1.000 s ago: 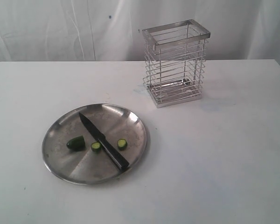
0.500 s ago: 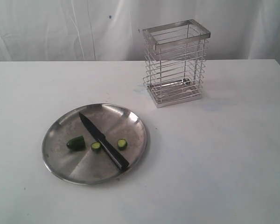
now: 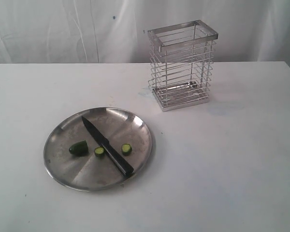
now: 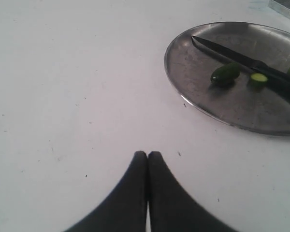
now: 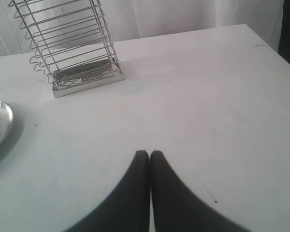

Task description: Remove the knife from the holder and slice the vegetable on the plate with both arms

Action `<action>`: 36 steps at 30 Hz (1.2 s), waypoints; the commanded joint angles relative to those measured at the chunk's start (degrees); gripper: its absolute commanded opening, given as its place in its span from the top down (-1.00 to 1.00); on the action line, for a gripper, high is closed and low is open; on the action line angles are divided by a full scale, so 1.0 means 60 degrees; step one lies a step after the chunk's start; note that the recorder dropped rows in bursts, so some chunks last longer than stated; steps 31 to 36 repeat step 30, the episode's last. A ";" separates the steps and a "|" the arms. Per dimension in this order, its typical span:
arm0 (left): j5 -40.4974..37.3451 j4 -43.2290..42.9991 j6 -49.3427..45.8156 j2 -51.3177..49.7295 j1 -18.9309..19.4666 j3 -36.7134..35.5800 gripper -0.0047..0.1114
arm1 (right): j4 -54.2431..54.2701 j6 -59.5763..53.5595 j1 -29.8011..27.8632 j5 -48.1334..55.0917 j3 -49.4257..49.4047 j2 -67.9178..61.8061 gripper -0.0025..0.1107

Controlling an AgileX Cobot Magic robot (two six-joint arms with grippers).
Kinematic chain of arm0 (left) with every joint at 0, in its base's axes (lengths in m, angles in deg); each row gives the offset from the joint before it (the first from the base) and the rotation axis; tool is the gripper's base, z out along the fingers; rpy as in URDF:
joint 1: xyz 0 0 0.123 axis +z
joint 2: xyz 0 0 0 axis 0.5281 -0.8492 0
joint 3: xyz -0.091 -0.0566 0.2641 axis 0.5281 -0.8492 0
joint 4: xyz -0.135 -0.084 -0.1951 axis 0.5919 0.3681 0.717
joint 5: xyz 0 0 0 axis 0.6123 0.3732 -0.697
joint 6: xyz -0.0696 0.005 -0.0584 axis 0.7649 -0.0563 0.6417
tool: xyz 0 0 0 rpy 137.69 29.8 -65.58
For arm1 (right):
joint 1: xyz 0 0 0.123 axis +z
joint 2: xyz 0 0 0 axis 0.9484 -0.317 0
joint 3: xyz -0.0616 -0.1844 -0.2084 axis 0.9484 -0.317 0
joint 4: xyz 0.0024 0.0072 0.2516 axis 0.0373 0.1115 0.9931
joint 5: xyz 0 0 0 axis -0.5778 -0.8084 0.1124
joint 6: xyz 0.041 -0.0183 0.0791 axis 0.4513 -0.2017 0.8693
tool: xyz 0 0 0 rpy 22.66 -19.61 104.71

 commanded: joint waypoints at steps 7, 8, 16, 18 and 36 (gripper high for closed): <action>-0.0025 0.0150 -0.0073 0.0045 0.0022 -0.0032 0.92 | -0.0015 -0.0099 -0.0014 -0.0017 0.0011 0.0017 0.96; -0.0025 0.0169 -0.0073 0.0045 0.0022 -0.0032 0.92 | -0.0015 -0.0099 -0.0014 -0.0015 0.0011 0.0017 0.96; -0.0025 0.0169 -0.0073 0.0045 0.0022 -0.0032 0.92 | -0.0015 -0.0099 -0.0014 -0.0015 0.0011 0.0017 0.96; -0.0025 0.0169 -0.0073 0.0045 0.0022 -0.0032 0.92 | -0.0015 -0.0099 -0.0014 -0.0015 0.0011 0.0017 0.96; -0.0025 0.0169 -0.0073 0.0045 0.0022 -0.0032 0.92 | -0.0015 -0.0099 -0.0014 -0.0015 0.0011 0.0017 0.96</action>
